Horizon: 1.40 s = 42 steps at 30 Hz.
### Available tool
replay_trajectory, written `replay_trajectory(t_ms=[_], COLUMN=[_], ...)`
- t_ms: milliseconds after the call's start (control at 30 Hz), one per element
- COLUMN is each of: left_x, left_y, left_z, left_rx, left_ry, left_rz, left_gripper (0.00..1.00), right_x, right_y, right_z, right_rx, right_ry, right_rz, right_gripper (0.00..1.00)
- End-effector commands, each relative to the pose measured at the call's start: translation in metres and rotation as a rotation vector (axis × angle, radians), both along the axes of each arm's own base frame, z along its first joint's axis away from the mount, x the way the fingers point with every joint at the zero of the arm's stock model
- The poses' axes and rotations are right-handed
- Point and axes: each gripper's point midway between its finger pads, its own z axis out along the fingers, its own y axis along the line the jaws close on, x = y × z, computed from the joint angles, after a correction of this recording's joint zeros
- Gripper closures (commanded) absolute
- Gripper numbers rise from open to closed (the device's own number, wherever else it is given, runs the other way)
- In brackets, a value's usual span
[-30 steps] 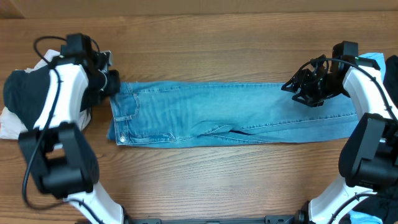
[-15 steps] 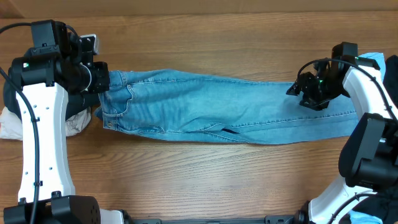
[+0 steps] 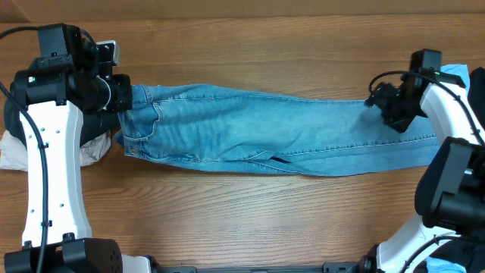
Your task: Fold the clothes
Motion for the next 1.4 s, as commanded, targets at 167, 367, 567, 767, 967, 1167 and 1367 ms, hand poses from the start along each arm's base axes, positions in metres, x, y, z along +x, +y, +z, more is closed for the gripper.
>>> replay_trajectory(t_ms=[167, 367, 567, 767, 967, 1167, 1367], left_x=[0.002, 0.002, 0.003, -0.003, -0.038, -0.071, -0.061], left_y=[0.003, 0.003, 0.003, 0.002, -0.004, -0.007, -0.006], left_z=[0.008, 0.008, 0.009, 0.026, 0.069, 0.086, 0.124], left_rx=[0.018, 0.018, 0.017, 0.014, 0.031, 0.047, 0.028], left_ry=[-0.026, -0.027, -0.033, -0.070, -0.169, -0.189, -0.367], left_rz=[0.006, 0.006, 0.010, 0.026, 0.025, 0.035, 0.093], left_gripper=[0.96, 0.96, 0.96, 0.96, 0.96, 0.96, 0.96], right_x=[0.018, 0.019, 0.018, 0.016, -0.013, -0.030, -0.028], right_y=[-0.049, -0.047, -0.044, -0.043, -0.035, -0.028, -0.017], right_z=[-0.041, -0.072, -0.057, 0.021, 0.081, 0.106, 0.154], right_rx=[-0.156, -0.139, -0.114, -0.141, -0.155, -0.155, -0.135], right_ry=[-0.002, 0.034, 0.035, -0.070, -0.109, -0.124, -0.284], right_rz=[-0.082, -0.077, -0.072, -0.080, -0.083, -0.079, -0.054], right_gripper=[0.18, 0.42, 0.96, 0.96, 0.96, 0.96, 0.96])
